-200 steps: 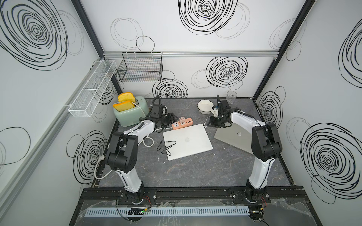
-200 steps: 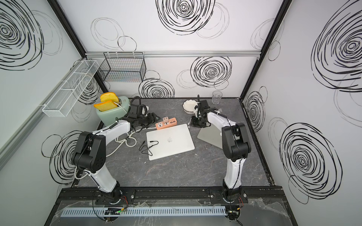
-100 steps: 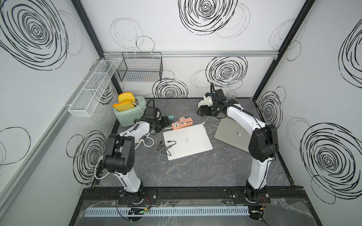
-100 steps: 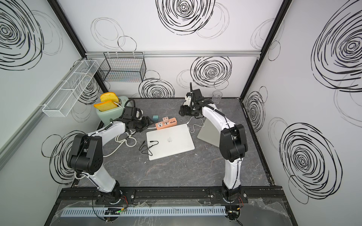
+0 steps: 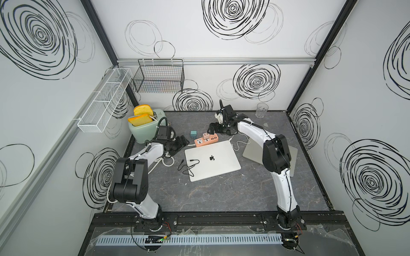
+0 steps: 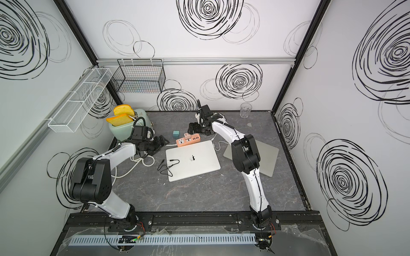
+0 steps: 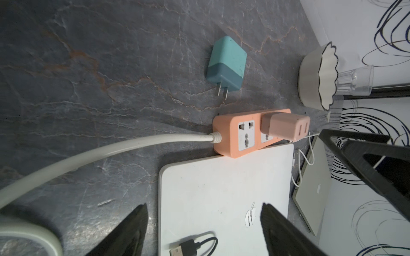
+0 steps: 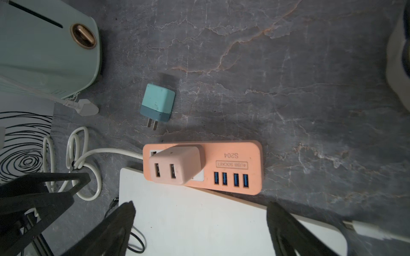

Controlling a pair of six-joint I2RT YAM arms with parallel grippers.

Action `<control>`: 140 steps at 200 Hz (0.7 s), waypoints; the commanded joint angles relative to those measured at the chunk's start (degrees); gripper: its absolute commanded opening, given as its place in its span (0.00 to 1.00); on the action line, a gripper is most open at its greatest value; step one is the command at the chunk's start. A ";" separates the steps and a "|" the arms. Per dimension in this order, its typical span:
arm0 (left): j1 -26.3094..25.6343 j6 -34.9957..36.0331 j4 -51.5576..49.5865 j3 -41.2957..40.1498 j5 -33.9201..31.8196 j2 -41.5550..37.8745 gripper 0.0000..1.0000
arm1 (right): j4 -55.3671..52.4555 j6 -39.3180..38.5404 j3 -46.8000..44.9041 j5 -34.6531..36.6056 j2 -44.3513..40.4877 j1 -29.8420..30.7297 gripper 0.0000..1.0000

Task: Unplug the laptop charger
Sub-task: Remove the plug from the socket.

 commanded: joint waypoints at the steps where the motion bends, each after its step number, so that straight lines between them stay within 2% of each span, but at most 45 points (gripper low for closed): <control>1: 0.96 -0.68 3.68 -1.95 1.30 -2.72 0.84 | 0.05 1.24 4.19 0.68 0.77 2.11 0.97; 78: 1.10 -2.77 6.70 -1.40 2.62 -1.41 0.83 | -3.41 2.48 14.08 1.29 9.86 2.62 0.97; 140: -0.06 -4.44 8.45 -1.48 2.56 -0.31 0.83 | -4.19 2.15 16.27 2.54 13.72 3.64 0.88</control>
